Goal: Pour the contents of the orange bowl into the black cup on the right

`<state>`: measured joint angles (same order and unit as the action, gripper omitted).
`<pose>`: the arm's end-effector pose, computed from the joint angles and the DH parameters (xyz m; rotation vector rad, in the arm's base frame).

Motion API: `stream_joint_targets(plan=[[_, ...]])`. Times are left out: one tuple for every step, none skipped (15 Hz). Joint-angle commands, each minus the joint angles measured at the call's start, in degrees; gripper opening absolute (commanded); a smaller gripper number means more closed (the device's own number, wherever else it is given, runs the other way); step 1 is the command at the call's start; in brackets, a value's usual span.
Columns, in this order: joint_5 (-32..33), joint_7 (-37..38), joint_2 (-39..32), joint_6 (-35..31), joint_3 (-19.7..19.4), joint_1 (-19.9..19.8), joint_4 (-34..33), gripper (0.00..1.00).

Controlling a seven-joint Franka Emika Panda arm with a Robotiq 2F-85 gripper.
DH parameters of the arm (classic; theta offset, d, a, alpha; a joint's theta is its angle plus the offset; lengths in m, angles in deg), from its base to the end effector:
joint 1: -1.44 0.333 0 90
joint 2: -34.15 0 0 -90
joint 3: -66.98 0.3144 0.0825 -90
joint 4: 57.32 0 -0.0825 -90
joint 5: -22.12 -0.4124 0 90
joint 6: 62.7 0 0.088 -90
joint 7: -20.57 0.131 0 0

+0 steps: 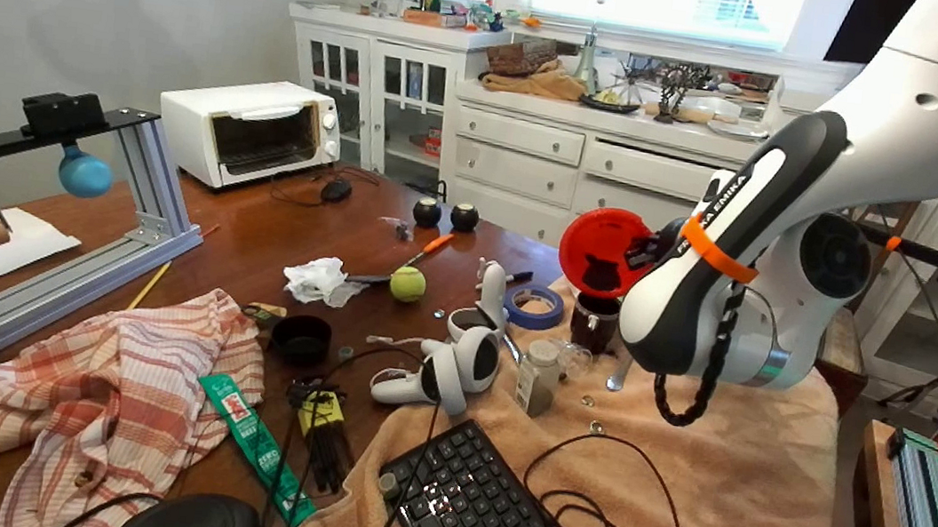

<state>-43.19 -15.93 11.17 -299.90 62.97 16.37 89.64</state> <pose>0.4370 -0.0626 0.2174 2.1931 -0.4307 1.0829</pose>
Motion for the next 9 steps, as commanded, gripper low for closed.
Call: stream_joint_targets(plan=[[-1.60,-2.68,-1.60,-0.37,0.97,-0.51,-2.38,0.02],[-1.76,-3.33,-1.98,-0.82,1.02,-0.33,-2.67,0.02],[-2.20,-4.02,-2.41,-1.27,1.13,-0.10,-2.99,0.02],[-2.61,-4.62,-2.82,-1.70,1.19,0.05,-3.24,0.02],[-3.40,-5.26,-3.38,-2.52,1.24,0.26,-3.56,0.02],[-3.37,-5.55,-3.34,-2.55,1.52,0.28,-3.40,0.02],[-3.59,-5.91,-3.72,-3.39,1.59,0.35,-3.47,0.02],[-3.61,-6.02,-3.92,-3.86,1.77,0.34,-3.47,0.02],[-3.95,-6.15,-4.40,-4.74,1.84,0.39,-3.69,0.02]])
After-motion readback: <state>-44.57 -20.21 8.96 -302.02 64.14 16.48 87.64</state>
